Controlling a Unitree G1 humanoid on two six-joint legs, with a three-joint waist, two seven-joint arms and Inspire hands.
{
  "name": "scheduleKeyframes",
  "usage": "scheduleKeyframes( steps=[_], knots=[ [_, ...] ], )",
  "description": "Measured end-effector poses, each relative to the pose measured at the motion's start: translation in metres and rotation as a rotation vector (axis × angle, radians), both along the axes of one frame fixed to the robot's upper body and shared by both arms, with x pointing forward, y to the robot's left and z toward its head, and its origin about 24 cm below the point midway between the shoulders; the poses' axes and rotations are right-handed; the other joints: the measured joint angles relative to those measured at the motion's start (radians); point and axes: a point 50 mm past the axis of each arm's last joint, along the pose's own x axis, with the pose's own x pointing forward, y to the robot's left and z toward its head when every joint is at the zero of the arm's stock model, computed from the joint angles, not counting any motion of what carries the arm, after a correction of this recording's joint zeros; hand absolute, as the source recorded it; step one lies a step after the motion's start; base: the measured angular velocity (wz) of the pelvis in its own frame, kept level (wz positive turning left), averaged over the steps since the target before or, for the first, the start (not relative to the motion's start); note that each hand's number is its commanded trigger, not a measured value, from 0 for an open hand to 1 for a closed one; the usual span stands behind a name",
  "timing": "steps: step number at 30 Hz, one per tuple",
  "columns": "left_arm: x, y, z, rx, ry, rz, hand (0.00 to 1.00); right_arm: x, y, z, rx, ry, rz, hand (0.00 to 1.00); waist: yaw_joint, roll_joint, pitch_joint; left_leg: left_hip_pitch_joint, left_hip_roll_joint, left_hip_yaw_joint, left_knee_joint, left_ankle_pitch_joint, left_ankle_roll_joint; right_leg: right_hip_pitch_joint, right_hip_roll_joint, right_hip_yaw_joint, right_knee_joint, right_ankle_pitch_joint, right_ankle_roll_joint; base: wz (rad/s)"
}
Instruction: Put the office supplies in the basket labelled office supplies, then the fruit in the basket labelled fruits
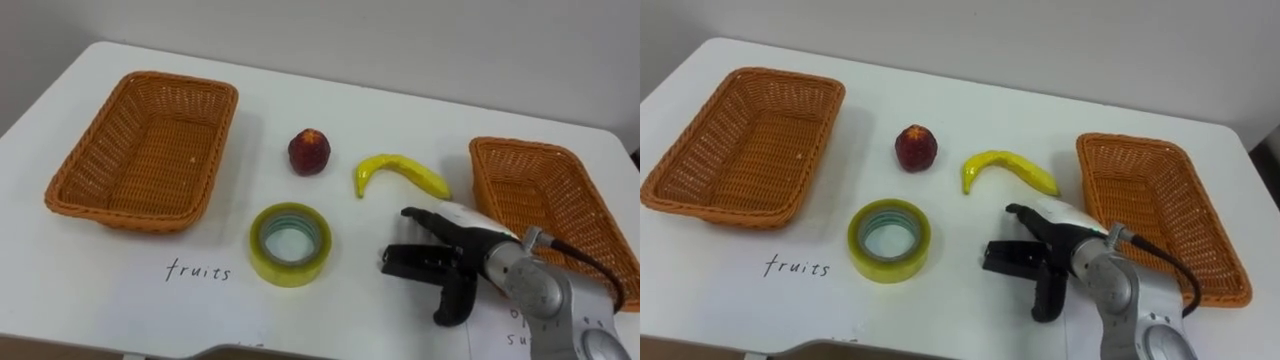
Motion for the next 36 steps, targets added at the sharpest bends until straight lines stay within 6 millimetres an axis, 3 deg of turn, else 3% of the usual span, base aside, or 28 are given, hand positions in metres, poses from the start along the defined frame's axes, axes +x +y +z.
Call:
scheduleKeyframes(
  steps=[13,36],
  knots=[
    [0.005,-0.0019,0.0013,-0.004,-0.023,-0.005,0.0,0.0067,-0.0012,-0.0056,-0.072,-0.084,-0.055,1.0,0.017,-0.004,-0.0033,-0.002,0.0,-0.002,-0.002,0.001,0.002,0.0,-0.001,0.0,-0.002,0.005,0.0,0.0],
    [0.0054,-0.0025,0.0012,-0.013,-0.029,0.013,0.0,0.0063,-0.0007,-0.0014,-0.018,-0.097,-0.065,1.0,0.011,0.001,-0.0046,0.0,-0.001,0.002,-0.002,0.001,0.002,-0.002,0.0,0.008,-0.002,0.006,0.001,0.0]
  ],
)
